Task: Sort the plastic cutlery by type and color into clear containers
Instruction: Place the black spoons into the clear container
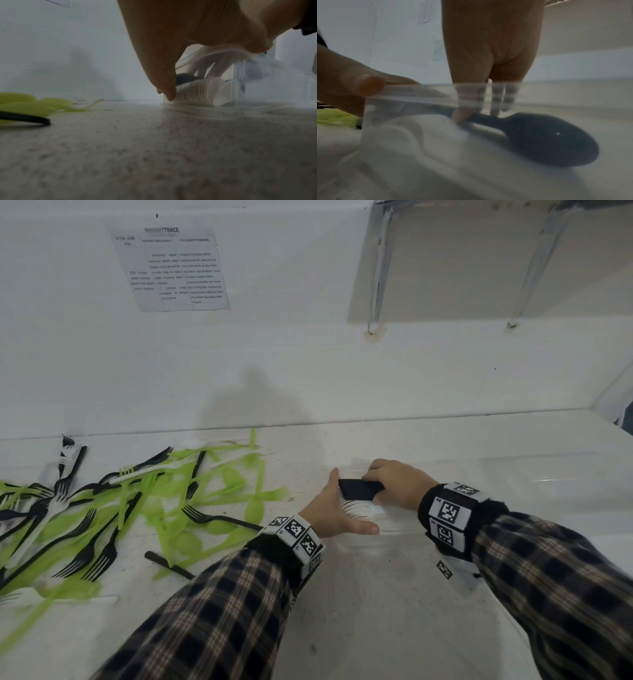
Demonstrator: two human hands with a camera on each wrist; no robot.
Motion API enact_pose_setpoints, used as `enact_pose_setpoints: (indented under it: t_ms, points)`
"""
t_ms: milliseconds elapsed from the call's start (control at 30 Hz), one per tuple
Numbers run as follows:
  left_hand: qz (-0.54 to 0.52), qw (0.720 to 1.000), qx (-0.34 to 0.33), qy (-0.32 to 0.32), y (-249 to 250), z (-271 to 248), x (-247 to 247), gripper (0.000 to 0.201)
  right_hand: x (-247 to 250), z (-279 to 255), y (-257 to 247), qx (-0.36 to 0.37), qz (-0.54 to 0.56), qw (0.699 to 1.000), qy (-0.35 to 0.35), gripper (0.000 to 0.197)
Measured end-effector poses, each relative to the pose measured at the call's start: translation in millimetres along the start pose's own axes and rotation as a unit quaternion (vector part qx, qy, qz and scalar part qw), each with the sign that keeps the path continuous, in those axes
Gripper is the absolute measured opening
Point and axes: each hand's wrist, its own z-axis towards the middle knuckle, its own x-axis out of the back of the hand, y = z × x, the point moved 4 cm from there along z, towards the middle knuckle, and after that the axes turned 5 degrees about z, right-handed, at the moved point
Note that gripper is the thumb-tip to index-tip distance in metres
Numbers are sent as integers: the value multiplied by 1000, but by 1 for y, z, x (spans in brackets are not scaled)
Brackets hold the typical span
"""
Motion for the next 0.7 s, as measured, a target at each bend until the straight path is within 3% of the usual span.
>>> enact_pose_setpoints:
  t_ms: [267, 500, 633, 700]
  points:
    - [-6, 1000, -3, -3, 1, -2, 0, 131, 2, -6, 11, -35, 63, 996, 46, 59]
    - [-12, 1000, -13, -5, 4, -5, -1, 126, 9, -24, 31, -81, 83, 986, 118, 64]
    - [-12, 1000, -9, -6, 4, -6, -1, 127, 10, -36, 52, -159, 93, 982, 38, 91]
    - [-9, 1000, -6, -7, 4, -6, -1, 128, 9, -41, 56, -157, 102, 982, 36, 91]
